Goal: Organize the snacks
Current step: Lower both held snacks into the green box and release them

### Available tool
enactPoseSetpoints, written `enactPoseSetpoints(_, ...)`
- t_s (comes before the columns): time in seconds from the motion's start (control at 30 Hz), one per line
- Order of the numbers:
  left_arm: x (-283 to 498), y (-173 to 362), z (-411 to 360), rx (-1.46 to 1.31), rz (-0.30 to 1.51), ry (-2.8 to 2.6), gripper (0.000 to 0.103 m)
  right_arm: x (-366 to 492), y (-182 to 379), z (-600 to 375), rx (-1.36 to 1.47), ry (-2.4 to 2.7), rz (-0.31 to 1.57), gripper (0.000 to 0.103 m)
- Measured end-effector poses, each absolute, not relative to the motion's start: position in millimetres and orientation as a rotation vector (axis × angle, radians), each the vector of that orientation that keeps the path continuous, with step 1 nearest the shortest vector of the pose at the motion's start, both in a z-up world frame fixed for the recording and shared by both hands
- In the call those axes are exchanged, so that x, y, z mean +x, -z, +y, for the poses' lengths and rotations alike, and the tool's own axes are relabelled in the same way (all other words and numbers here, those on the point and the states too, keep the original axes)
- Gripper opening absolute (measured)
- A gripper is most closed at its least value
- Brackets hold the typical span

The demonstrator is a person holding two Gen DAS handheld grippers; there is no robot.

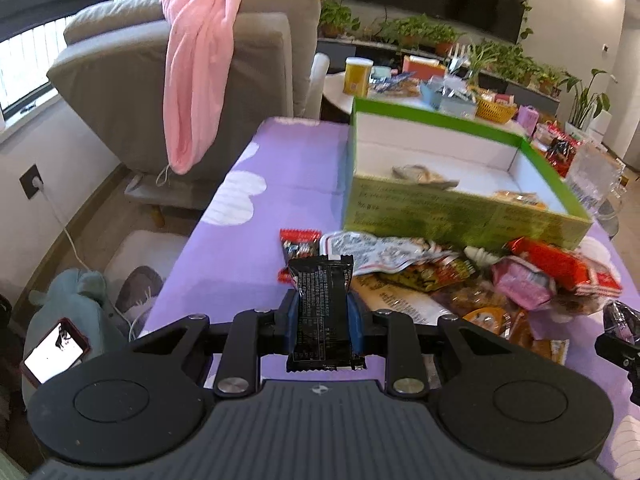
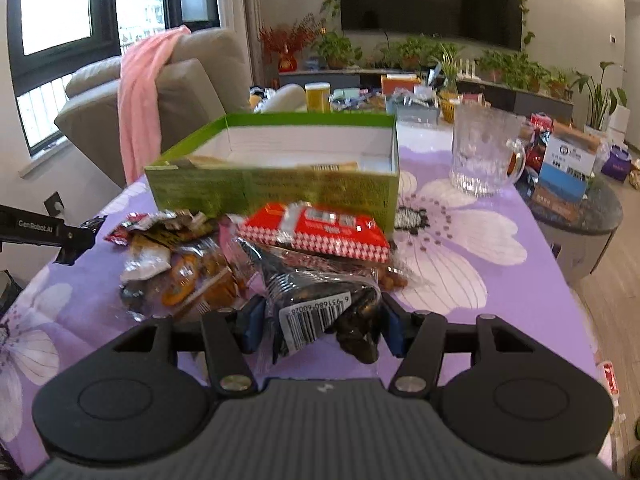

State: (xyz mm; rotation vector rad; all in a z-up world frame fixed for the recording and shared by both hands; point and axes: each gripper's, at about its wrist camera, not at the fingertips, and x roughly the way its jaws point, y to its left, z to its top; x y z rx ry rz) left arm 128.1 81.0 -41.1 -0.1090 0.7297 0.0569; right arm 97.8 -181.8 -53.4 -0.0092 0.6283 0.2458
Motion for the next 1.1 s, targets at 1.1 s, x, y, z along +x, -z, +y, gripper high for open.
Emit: enactPoseSetpoints(1.1, 245.9, -18.1, 6.4, -0.002, 0.602, 0.097, 0.024, 209.5, -4.7, -167.3, -0.019, -0.237, 0.485, 0.059)
